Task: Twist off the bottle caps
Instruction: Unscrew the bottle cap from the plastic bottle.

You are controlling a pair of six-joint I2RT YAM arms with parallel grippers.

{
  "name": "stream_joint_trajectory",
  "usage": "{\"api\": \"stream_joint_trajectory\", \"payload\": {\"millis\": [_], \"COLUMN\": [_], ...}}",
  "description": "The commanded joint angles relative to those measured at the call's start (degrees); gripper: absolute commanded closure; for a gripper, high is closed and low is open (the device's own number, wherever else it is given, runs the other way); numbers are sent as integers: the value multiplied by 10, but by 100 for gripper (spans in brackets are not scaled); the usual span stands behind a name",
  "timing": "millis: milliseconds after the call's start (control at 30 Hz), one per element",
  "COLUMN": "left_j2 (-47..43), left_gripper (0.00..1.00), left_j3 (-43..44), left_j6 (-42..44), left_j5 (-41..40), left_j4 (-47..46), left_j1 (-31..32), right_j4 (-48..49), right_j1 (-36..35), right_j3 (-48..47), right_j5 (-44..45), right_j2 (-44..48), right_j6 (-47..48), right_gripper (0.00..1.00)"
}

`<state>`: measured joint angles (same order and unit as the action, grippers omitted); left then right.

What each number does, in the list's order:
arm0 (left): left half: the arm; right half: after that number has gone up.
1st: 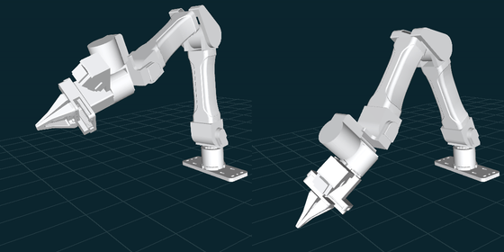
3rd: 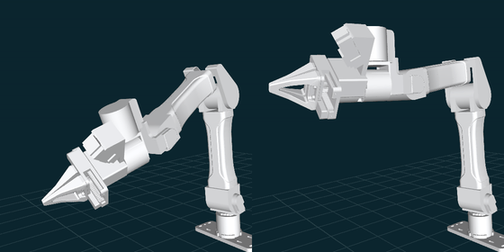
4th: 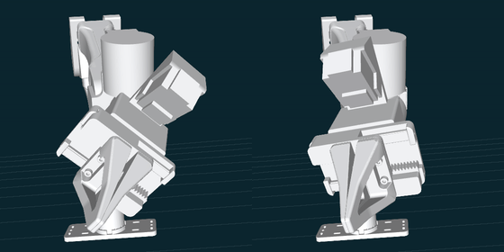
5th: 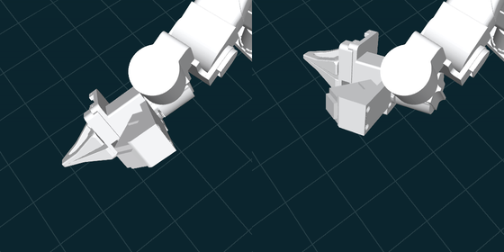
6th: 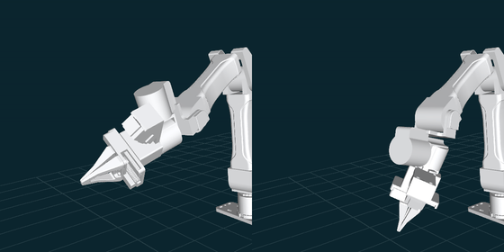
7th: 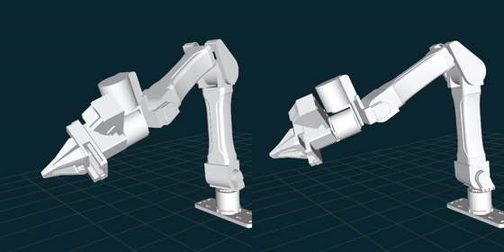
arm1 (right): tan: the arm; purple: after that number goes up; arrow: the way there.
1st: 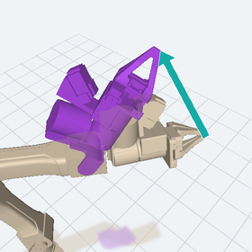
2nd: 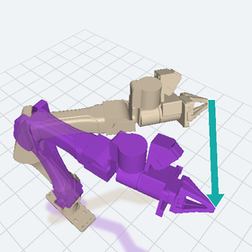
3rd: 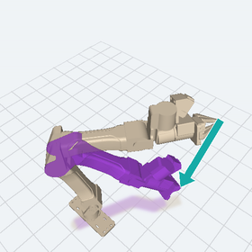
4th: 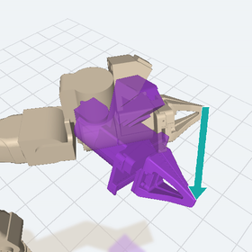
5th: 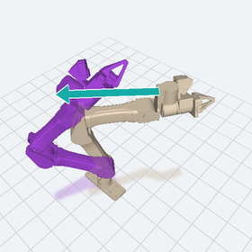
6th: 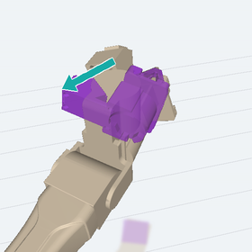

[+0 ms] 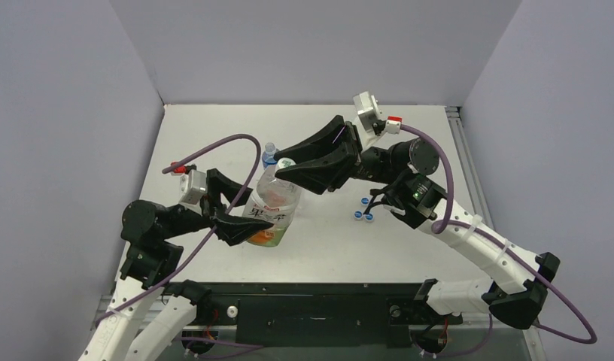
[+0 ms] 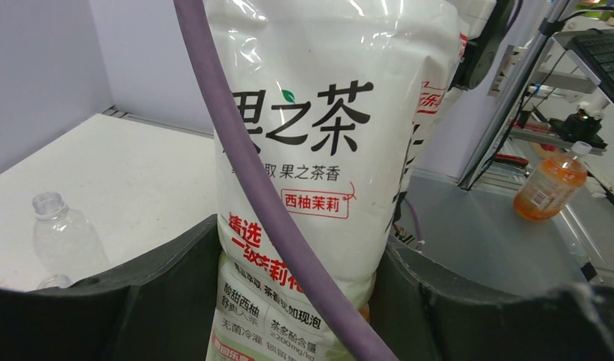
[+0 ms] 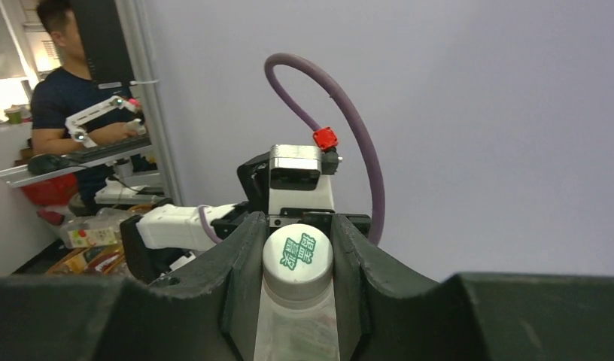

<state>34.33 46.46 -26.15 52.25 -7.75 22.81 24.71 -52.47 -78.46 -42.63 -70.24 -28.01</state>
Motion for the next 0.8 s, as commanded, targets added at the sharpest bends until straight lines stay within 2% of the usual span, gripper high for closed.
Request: {"api": "stream_joint_trajectory", "payload": {"millis": [0, 133, 200, 267, 300, 333, 367, 400, 467, 600, 667, 767], "left_j2": [9, 16, 15, 14, 14, 14, 13, 13, 12, 12, 14, 17], "left_gripper": [100, 100, 100, 100, 100, 100, 100, 100, 100, 100, 100, 100], "left_j3": [36, 43, 44, 44, 43, 43, 43, 43, 42, 39, 37, 36], "left_j6": [-47, -67, -67, -62, -58, -46, -37, -12, 34, 123, 169, 207], "left_j5": [32, 69, 76, 74, 68, 63, 47, 39, -11, -120, -158, -214], "left_j4": [-44, -51, -51, -48, -42, -37, -25, -16, 11, 65, 87, 114], "left_j1": [-2, -2, -2, -2, -2, -2, -2, -2, -2, -2, -2, -2], "right_j4": [88, 116, 116, 111, 109, 100, 90, 60, 0, -89, -133, -225], "right_j1": [-2, 2, 3, 3, 3, 4, 8, 11, 14, 15, 9, -27], "right_j3": [-20, -20, -20, -20, -22, -22, -22, -23, -23, -24, -39, -64], "right_j5": [-128, -153, -159, -163, -163, -159, -144, -134, -93, 17, 104, 302], "right_j2": [-11, -18, -20, -20, -20, -18, -16, -8, 8, 40, 49, 49], "right_j6": [-58, -89, -94, -96, -96, -95, -84, -76, -16, 36, 56, 89], "right_gripper": [100, 100, 94, 79, 68, 62, 51, 47, 35, 23, 21, 19]}}
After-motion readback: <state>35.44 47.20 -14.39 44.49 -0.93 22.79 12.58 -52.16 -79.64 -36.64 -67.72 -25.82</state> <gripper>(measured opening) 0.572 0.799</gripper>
